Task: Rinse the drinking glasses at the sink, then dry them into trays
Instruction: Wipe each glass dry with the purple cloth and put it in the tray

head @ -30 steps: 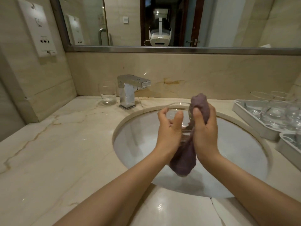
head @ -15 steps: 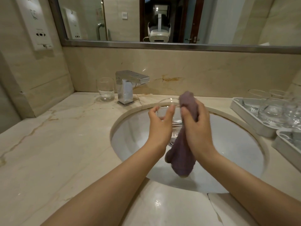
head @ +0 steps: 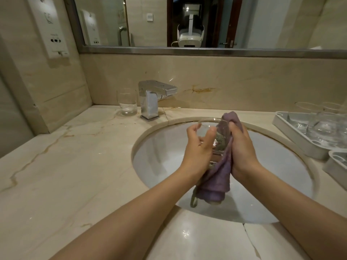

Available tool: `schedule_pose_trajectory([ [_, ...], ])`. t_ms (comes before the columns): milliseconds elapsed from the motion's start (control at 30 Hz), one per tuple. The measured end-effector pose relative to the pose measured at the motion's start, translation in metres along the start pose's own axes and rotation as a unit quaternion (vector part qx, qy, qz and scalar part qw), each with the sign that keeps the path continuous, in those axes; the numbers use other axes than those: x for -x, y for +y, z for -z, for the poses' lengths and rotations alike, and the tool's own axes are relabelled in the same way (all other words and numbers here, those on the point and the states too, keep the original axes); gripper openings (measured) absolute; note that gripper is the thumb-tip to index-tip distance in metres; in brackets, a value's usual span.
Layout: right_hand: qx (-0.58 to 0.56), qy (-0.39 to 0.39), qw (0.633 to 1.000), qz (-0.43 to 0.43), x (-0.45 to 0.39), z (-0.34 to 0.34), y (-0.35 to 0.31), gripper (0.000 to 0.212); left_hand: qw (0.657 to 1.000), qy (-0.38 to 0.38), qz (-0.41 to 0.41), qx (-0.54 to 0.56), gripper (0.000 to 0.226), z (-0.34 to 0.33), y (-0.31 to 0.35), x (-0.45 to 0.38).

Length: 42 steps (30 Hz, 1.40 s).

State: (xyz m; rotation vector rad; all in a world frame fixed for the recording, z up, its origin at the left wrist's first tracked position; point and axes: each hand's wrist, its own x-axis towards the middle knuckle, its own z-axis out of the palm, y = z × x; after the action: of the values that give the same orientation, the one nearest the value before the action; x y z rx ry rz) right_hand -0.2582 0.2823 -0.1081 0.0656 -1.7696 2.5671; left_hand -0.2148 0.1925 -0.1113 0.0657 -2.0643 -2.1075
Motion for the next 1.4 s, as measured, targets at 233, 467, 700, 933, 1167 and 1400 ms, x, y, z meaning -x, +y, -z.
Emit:
schedule_pose_trajectory([
  [233, 0.073, 0.029, 0.996, 0.03, 0.007, -0.004, -0.001, 0.015, 0.997, 0.041, -0.008, -0.061, 0.079, 0.006, 0.002, -0.005],
  [467, 0.327, -0.061, 0.887, 0.321, 0.029, -0.019, 0.032, 0.047, 0.984, 0.141, 0.061, 0.091, 0.051, 0.016, 0.005, -0.014],
  [700, 0.166, 0.035, 0.965, 0.2, 0.01, -0.008, 0.004, 0.023, 0.999, 0.043, 0.007, 0.003, 0.046, 0.001, 0.003, -0.003],
  [933, 0.001, 0.046, 0.999, -0.012, 0.003, 0.001, 0.001, 0.025, 0.998, -0.016, 0.027, -0.046, 0.07, 0.003, 0.002, -0.005],
  [1167, 0.143, 0.018, 0.984, 0.109, 0.017, -0.01, -0.001, 0.02, 0.999, 0.047, 0.014, -0.015, 0.068, 0.011, 0.004, -0.013],
  [1400, 0.301, -0.014, 0.902, 0.309, 0.031, -0.022, 0.027, 0.044, 0.985, 0.144, 0.034, 0.09, 0.05, 0.011, 0.0, -0.012],
])
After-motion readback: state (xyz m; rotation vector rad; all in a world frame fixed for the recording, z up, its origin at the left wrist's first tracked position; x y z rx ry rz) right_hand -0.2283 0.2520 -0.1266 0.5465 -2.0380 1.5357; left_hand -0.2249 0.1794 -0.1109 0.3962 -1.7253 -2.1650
